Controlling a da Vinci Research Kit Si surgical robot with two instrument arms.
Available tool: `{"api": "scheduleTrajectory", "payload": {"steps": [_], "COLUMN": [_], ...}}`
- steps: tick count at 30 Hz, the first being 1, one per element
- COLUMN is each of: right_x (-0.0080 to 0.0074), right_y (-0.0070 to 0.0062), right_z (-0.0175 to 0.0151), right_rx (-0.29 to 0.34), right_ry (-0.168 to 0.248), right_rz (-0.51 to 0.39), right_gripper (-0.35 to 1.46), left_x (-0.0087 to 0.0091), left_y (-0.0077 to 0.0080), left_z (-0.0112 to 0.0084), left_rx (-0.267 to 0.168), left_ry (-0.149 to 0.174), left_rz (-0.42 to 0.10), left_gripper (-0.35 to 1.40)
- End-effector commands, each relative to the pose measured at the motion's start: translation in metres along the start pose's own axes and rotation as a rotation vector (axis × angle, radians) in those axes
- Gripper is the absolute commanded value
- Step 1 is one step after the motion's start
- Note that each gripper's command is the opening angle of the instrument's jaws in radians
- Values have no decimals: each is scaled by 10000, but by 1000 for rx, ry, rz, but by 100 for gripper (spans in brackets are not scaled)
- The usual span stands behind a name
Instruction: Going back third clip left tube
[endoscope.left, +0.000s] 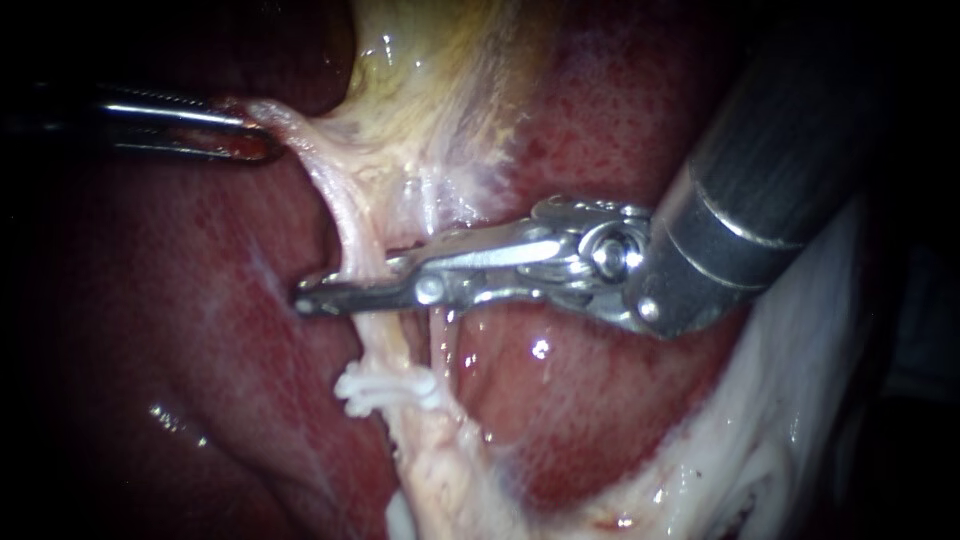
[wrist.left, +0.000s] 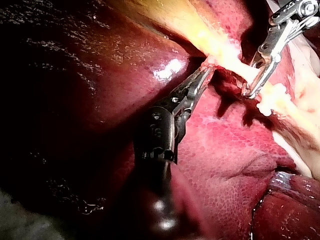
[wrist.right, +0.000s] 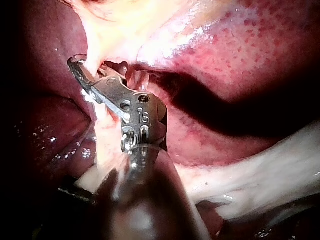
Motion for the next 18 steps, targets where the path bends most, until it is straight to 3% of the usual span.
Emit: {"api": "scheduleTrajectory", "payload": {"steps": [1,3,6,16,18], "right_x": [-1,-4,-8,-28,-28], "right_y": [1,5,15,65,69], "right_z": [2,6,15,19,15], "right_rx": [1,3,-1,-44,-46], "right_ry": [-5,-1,1,19,21], "right_rz": [-1,-45,-80,-133,-133], "right_gripper": [-24,17,43,49,50], "left_x": [0,0,0,-2,-2], "left_y": [0,0,0,-2,-2], "left_z": [0,0,0,1,0], "left_rx": [0,0,0,0,0], "left_ry": [0,0,0,0,0], "left_rz": [0,0,0,1,1], "left_gripper": [-35,-35,-35,-35,-35]}}
